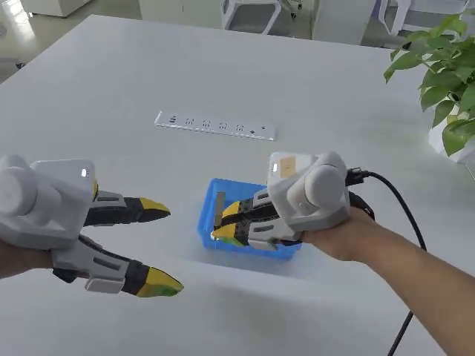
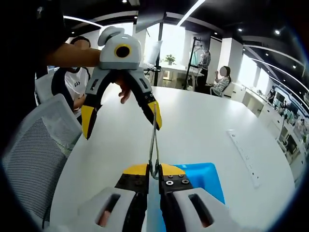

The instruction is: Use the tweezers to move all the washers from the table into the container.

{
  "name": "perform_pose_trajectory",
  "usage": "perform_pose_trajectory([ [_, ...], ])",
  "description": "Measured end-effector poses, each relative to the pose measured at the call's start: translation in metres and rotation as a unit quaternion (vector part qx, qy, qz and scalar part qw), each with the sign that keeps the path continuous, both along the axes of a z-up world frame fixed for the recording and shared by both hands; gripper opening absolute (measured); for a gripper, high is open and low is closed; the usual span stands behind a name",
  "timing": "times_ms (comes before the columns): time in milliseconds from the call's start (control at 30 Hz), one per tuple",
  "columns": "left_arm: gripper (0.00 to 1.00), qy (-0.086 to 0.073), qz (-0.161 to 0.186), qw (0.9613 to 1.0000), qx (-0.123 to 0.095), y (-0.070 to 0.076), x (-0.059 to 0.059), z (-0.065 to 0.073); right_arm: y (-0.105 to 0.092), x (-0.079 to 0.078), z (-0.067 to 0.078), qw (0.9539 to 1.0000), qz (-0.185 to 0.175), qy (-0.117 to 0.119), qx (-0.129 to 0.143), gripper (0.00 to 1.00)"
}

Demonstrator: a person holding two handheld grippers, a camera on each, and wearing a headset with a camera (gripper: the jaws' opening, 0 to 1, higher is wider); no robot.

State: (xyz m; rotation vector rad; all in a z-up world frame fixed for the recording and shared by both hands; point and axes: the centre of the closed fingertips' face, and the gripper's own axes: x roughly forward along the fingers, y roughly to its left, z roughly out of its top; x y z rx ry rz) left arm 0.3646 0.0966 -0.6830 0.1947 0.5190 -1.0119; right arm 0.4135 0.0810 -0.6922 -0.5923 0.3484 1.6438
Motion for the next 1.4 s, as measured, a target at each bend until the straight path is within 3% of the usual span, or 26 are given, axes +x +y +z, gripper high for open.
perform_pose_trajectory([
  [233, 0.87, 0.001, 0.024, 0.9997, -0.011, 0.002, 0.000, 0.000, -0.001, 0.021, 0.004, 0.9999, -0.007, -0.013, 0.008, 0.07],
  [533, 0.91, -0.002, 0.040, 0.9990, -0.021, 0.004, 0.002, 0.002, 0.005, 0.041, -0.011, 0.9998, -0.004, -0.015, 0.010, 0.08],
  [867, 0.90, -0.001, 0.044, 0.9988, -0.020, 0.008, 0.006, 0.000, 0.007, 0.050, -0.035, 1.0000, 0.005, -0.009, 0.001, 0.08],
  [1100, 0.91, -0.003, 0.046, 0.9987, -0.022, 0.009, 0.015, 0.000, 0.007, 0.056, -0.054, 0.9999, 0.008, 0.001, -0.012, 0.08],
  [1400, 0.85, 0.000, 0.036, 0.9991, -0.024, 0.006, 0.027, -0.002, 0.009, 0.058, -0.066, 0.9997, 0.011, 0.010, -0.020, 0.08],
])
